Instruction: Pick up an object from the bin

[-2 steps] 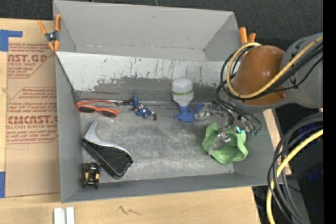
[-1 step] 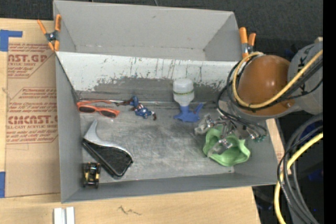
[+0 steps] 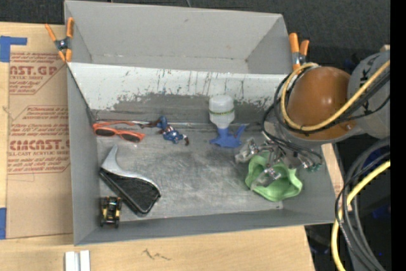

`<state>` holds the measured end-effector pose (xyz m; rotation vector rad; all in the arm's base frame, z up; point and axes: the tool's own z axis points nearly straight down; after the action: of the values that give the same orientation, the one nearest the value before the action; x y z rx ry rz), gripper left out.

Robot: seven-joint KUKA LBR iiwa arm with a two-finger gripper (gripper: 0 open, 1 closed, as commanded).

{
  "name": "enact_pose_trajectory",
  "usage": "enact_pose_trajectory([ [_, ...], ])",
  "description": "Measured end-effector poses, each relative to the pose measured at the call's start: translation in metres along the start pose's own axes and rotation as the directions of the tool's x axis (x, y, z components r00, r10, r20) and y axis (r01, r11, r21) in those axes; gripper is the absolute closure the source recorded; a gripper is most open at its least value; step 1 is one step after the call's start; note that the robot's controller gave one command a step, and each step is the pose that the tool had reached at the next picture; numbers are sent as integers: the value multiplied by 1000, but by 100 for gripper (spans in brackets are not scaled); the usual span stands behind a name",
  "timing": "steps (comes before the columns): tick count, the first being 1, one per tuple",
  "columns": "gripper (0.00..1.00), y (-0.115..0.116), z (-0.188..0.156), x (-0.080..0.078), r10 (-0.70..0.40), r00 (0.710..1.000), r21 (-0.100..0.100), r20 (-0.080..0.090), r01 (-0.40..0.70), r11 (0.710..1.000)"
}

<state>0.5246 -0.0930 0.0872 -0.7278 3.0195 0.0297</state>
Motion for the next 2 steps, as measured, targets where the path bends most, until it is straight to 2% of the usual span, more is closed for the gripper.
enact_pose_trajectory([
  [1,100,-1,0,-4,4,1000,-3,-13,-4,1000],
  [2,100,15,2,-8,-152,988,19,-18,153,988],
])
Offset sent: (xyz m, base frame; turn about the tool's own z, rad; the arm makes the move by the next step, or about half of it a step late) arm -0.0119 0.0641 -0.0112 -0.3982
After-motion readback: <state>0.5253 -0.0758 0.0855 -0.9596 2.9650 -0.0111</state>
